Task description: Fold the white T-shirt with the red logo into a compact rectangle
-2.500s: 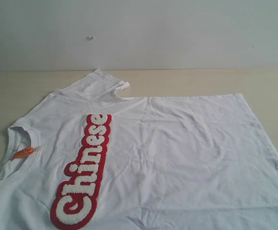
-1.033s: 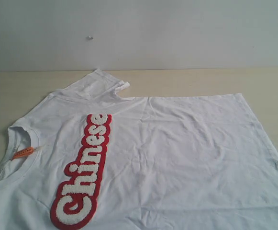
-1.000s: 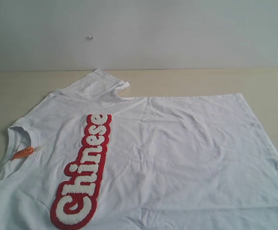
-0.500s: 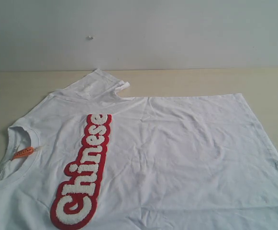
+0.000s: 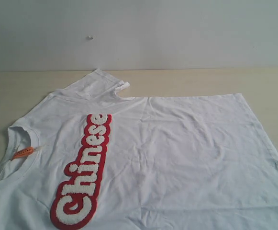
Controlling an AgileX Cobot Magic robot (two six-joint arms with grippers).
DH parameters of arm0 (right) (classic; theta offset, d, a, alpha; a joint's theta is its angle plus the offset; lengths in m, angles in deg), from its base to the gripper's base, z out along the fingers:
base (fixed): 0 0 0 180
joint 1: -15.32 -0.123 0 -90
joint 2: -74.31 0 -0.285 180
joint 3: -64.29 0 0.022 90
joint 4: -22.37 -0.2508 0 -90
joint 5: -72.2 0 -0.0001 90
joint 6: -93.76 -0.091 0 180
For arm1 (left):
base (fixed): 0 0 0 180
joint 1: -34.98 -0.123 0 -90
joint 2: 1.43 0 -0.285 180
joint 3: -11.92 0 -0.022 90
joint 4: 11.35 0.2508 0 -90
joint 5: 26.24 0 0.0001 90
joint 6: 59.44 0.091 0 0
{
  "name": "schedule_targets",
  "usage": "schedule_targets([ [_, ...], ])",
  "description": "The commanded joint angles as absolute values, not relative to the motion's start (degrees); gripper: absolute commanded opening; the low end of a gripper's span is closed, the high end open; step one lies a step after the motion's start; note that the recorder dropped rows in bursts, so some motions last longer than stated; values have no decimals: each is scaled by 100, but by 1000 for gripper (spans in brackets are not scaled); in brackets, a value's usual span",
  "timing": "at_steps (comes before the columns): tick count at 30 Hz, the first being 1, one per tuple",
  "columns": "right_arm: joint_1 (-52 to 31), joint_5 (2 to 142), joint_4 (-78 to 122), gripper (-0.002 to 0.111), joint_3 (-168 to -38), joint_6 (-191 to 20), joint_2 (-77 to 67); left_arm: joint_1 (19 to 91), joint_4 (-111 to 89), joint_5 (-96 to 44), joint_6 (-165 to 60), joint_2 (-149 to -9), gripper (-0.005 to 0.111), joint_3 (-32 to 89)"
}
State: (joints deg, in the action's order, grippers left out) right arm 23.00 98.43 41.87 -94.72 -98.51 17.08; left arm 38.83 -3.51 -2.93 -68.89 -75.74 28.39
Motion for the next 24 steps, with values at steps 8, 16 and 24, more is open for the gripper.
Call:
schedule_targets([
  [8, 2301, 12128, 1277, 0, -10462, -6256, -745, 3897, -3145, 2225, -2767, -9538, 0, 1990],
  [16, 2298, 13329, 393, 7, -10703, -3735, -1592, 3909, -3286, 3419, -341, -10113, 0, 1923],
  [24, 2298, 12800, 656, 51, -9505, -1377, -1621, 3909, -3184, 2688, 1925, -10198, 40, 2844],
])
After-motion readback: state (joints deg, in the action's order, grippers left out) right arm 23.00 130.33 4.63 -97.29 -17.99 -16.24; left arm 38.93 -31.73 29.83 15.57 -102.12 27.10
